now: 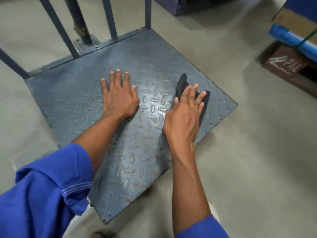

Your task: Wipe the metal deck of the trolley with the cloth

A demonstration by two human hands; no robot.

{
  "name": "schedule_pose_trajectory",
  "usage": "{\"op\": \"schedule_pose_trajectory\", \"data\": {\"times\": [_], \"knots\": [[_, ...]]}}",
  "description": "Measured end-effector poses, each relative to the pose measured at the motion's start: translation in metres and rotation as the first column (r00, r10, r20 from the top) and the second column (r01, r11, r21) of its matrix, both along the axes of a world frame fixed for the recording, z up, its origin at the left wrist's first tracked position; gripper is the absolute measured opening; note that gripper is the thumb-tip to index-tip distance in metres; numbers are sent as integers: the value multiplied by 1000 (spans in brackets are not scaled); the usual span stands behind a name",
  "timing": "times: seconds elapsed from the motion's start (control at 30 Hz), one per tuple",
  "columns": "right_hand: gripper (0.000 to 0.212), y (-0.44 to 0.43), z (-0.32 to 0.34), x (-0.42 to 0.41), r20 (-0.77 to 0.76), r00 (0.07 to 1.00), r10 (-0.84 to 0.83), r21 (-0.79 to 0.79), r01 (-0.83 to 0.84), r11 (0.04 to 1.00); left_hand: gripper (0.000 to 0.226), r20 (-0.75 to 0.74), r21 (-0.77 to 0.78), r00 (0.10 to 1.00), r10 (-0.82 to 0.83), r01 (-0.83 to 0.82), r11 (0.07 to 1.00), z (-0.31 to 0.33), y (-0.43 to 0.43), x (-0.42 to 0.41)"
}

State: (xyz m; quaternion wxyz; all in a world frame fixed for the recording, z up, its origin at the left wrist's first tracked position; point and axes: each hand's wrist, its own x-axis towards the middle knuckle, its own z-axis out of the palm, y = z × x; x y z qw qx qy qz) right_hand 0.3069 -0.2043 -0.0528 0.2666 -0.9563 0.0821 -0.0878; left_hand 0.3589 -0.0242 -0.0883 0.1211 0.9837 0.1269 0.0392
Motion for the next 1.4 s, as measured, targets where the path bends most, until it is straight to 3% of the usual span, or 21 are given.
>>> {"op": "schedule_pose_trajectory", "data": {"times": [0.1, 0.2, 0.3, 0.37, 0.7, 0.93, 1.0, 1.13, 1.2, 1.27, 1.33, 1.4], "knots": [[58, 52, 7, 11, 17, 976, 217, 73, -217, 973, 67, 39, -50, 999, 24, -22, 999, 2, 20, -2], [56, 84, 0, 25, -95, 871, 482, 112, -471, 875, 63, 61, -66, 992, 107, -103, 993, 4, 51, -7], [58, 100, -20, 37, -204, 763, 613, -16, -629, 778, 60, 60, -54, 983, 172, -169, 984, 4, 76, -13], [60, 107, -29, 49, -213, 747, 629, -90, -656, 749, 60, 34, -38, 983, 182, -181, 983, 2, 82, -16], [58, 167, -24, 123, -196, 716, 670, -125, -696, 707, 61, 25, 1, 974, 224, -224, 975, -2, 80, -12], [52, 195, -19, 166, -206, 600, 773, -99, -798, 594, 63, 29, 13, 965, 261, -262, 965, -1, 81, -7], [52, 192, -19, 174, -207, 642, 739, -90, -764, 639, 64, 31, 15, 966, 256, -257, 966, -1, 82, -7], [54, 149, -29, 157, -104, 897, 429, -86, -438, 895, 63, 28, 5, 967, 255, -255, 967, -2, 82, -8], [51, 126, -30, 132, -39, 961, 272, 18, -272, 962, 63, 28, 14, 966, 256, -256, 967, -3, 82, -7], [47, 128, -22, 110, 98, 986, 135, 185, -151, 971, 63, 24, 21, 967, 252, -253, 967, -4, 82, -6], [47, 154, -7, 105, 245, 956, 164, 205, -217, 954, 63, 23, 29, 968, 252, -252, 967, -4, 84, -5], [48, 180, 0, 120, 187, 911, 368, 161, -398, 903, 62, 6, 34, 970, 245, -245, 969, -1, 84, -5]]}}
